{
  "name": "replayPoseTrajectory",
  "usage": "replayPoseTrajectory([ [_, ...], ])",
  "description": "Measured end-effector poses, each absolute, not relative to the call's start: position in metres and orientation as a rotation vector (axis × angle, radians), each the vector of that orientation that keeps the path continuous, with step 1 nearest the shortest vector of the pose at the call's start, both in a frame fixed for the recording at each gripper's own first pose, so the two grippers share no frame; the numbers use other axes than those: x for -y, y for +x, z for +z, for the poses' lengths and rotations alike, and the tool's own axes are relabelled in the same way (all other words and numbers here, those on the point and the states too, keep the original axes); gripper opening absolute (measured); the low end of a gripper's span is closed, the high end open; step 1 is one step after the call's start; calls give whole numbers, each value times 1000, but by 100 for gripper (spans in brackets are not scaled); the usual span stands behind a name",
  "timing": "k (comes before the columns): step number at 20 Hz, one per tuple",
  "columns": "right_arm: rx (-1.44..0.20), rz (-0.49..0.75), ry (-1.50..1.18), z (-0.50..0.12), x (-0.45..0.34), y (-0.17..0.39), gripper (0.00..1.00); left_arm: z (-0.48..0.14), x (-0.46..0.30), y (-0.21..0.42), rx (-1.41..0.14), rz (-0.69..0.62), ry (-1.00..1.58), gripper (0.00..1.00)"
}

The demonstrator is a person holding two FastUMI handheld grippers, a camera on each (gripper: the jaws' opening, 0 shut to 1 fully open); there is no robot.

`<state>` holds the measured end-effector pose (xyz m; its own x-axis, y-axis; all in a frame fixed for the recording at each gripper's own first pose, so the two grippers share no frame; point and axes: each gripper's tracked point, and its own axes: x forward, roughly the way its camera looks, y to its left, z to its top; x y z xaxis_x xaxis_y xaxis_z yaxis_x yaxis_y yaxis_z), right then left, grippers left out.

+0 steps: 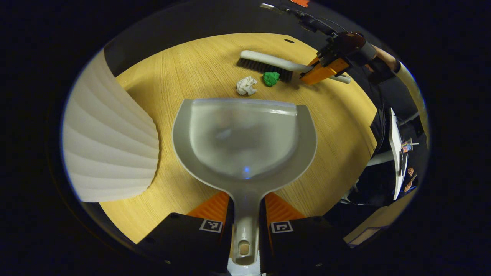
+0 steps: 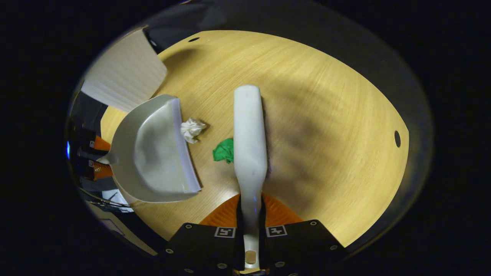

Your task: Pick up the small broom and dustpan from the desktop, sweep the trash into the dustpan with the broom, and then empty the trash into the garbage bin.

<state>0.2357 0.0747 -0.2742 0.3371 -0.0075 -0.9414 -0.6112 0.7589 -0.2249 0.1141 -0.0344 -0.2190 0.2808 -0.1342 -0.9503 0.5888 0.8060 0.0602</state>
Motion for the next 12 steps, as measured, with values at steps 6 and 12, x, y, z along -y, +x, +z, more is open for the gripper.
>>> replayPoseTrajectory([
  [6, -1209, 633, -767, -287, -114, 198, 14, -216, 50, 115, -1190, -517, 487, 31],
  [12, -1141, 535, -643, -266, -102, 220, 14, -213, 33, 107, -1162, -525, 460, 31],
])
